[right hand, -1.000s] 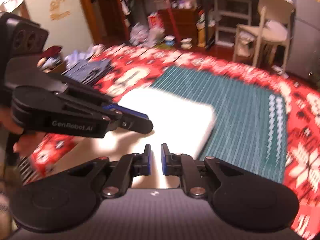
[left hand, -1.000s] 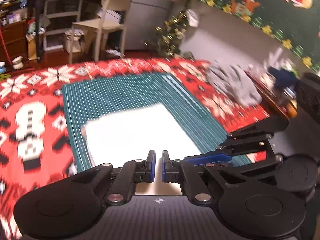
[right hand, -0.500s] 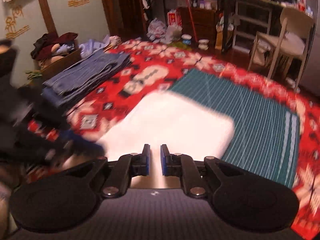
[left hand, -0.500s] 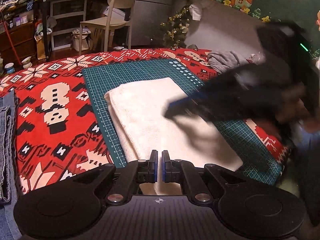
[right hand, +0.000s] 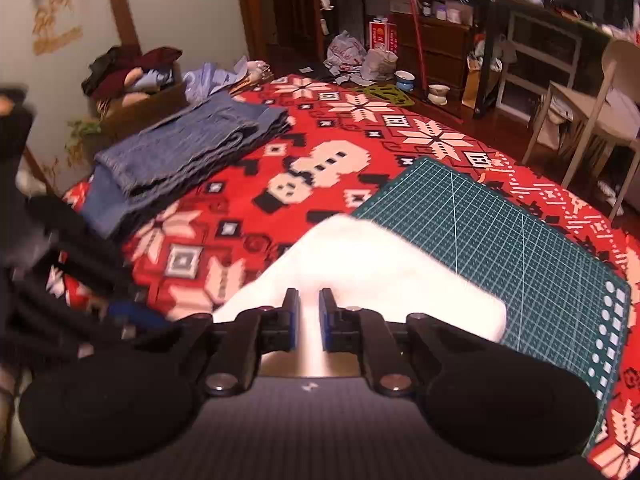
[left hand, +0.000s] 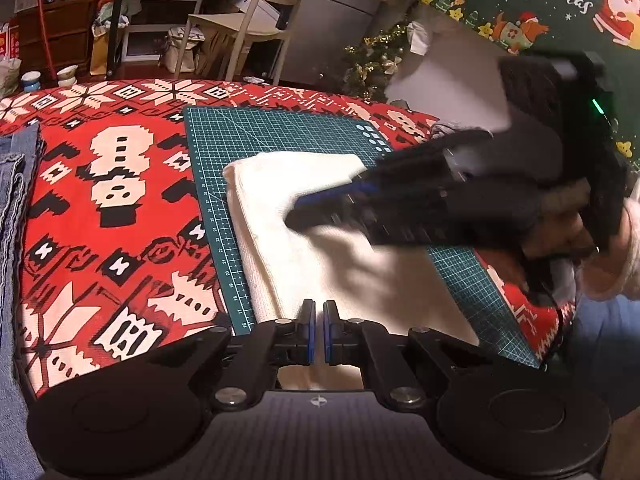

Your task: Fold clothes

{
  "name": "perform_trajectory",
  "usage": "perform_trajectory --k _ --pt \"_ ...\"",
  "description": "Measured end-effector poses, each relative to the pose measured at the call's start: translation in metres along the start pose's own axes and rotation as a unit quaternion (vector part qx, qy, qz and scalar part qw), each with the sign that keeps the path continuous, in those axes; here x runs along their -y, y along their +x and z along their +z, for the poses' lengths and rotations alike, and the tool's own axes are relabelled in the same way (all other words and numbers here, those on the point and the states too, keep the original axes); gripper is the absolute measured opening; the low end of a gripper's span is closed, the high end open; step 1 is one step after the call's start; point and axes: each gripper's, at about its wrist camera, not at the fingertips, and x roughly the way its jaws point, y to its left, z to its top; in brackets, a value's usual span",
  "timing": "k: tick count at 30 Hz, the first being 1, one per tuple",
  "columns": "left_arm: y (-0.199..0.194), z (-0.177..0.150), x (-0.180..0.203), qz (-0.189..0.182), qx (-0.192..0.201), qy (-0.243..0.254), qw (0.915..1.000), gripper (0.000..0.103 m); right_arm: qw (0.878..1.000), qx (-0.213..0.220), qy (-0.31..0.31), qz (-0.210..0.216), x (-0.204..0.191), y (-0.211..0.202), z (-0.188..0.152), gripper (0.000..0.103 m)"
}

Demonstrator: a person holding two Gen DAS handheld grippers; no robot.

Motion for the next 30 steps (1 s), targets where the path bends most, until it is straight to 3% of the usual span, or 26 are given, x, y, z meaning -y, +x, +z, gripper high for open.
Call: perform_trajectory --k 6,9,11,16,19,24,30 --pt "-0.001 -0.002 0.002 0.004 0.000 0.000 1.0000 0.006 0.999 0.009 0.027 -0.044 0.023 0.022 0.020 0.001" --pt "-0.003 -0.001 0.000 0.002 -0.002 -0.014 0.9999 0.005 0.998 0.012 0.046 -0.045 0.030 0.021 0.025 0.001" --pt "-0.007 -0.001 -0.002 -0.003 -0.001 -0.032 0.9995 0.005 0.998 0.022 0.044 -0.038 0.022 0.009 0.022 0.007" --pt "-0.012 -0.005 -0.007 -0.011 0.000 -0.057 0.9983 0.005 1.000 0.013 0.024 0.001 -0.004 -0.011 0.008 0.007" --pt "-0.013 -0.009 -0.008 -0.015 -0.003 -0.068 0.9976 0.005 1.000 0.000 -0.004 0.001 -0.018 -0.003 -0.001 0.006" --pt "-0.017 -0.012 -0.005 -0.006 -0.001 -0.058 0.9983 0.005 0.999 0.019 -0.004 -0.027 -0.014 0.011 0.005 0.004" --pt "-0.029 -0.023 -0.008 -0.002 0.004 -0.069 0.9976 0.006 1.000 0.020 -0.007 0.001 -0.035 -0.016 -0.015 0.009"
